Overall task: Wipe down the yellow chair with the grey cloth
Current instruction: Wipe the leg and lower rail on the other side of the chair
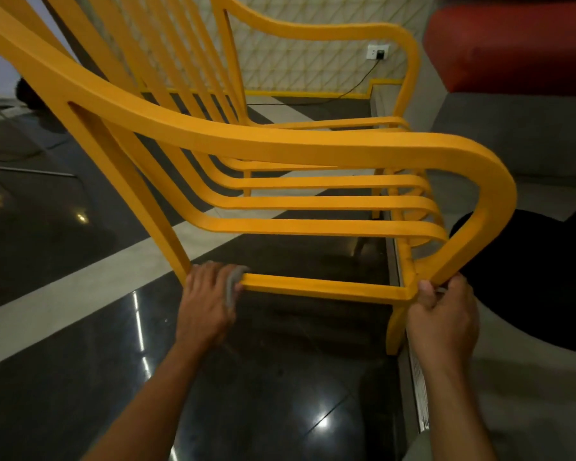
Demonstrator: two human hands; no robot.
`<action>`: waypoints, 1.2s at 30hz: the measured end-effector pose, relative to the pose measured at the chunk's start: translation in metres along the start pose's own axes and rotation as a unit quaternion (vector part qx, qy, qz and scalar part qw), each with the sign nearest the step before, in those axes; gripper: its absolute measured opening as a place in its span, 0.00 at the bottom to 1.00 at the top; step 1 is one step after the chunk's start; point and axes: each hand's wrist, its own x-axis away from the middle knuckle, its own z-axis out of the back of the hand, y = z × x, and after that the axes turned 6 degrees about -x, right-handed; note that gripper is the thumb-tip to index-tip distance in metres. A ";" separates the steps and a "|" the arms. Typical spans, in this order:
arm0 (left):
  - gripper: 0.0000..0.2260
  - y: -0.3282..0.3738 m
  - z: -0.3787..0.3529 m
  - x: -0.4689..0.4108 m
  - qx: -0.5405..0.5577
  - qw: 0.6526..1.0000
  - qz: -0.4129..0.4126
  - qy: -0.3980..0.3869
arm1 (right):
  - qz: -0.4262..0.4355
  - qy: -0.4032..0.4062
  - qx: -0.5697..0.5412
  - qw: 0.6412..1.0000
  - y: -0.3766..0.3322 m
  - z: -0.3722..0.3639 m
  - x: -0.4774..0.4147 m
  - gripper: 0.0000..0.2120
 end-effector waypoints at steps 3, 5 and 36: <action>0.19 0.024 0.003 0.015 0.112 0.970 0.185 0.108 | -0.002 0.004 0.009 1.000 0.002 -0.001 0.000 0.14; 0.23 0.057 0.000 0.021 0.220 0.872 0.390 0.196 | 0.000 0.005 0.011 1.000 0.001 -0.002 0.001 0.14; 0.23 0.125 0.024 -0.050 0.782 0.257 0.567 0.002 | 0.016 0.013 -0.054 0.998 0.014 -0.007 -0.004 0.15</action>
